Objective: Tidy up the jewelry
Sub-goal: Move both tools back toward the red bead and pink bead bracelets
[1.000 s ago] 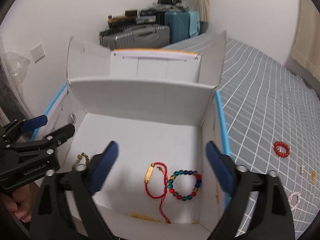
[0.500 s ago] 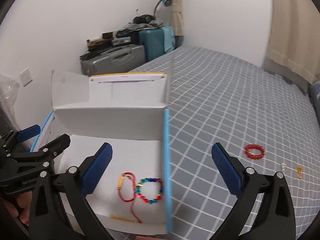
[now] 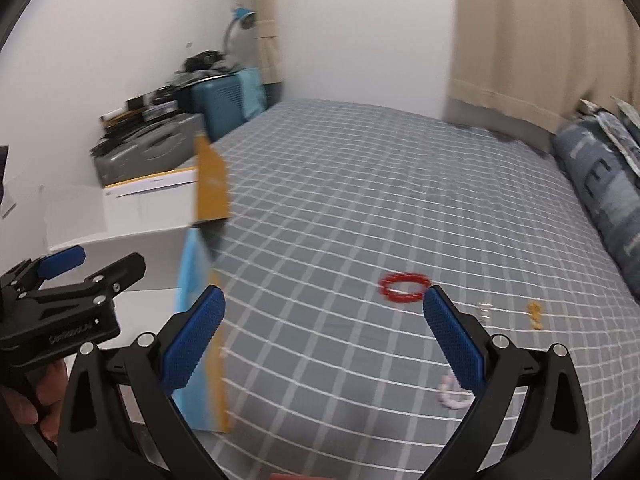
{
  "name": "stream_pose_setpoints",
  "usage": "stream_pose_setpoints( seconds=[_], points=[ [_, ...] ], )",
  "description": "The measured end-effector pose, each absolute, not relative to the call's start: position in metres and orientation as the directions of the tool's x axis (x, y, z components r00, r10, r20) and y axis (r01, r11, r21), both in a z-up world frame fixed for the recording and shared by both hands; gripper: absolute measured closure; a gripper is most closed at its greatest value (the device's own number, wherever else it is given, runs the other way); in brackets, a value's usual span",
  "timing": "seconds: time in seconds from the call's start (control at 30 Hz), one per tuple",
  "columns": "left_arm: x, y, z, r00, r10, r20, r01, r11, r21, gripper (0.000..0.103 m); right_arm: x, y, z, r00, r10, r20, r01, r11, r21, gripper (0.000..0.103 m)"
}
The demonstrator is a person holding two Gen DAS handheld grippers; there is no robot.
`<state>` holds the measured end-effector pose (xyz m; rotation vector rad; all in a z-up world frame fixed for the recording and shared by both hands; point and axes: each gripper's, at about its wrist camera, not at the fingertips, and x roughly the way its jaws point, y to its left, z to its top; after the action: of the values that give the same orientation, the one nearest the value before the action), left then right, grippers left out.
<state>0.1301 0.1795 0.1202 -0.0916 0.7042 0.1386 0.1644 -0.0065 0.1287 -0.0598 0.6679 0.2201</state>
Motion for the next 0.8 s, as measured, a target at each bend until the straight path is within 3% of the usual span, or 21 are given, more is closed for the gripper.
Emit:
stream_pose_setpoints(
  seconds=[0.57, 0.8],
  points=[
    [0.258, 0.008, 0.075, 0.699, -0.057, -0.713, 0.036, 0.998, -0.045, 0.006, 0.181, -0.159, 0.081, 0.731, -0.007, -0.682, 0.049, 0.998, 0.042, 0.008],
    [0.298, -0.025, 0.012, 0.647, -0.001, -0.763, 0.002, 1.0, 0.001, 0.006, 0.191, -0.179, 0.032, 0.674, -0.026, -0.738, 0.085, 0.995, 0.043, 0.008]
  ],
)
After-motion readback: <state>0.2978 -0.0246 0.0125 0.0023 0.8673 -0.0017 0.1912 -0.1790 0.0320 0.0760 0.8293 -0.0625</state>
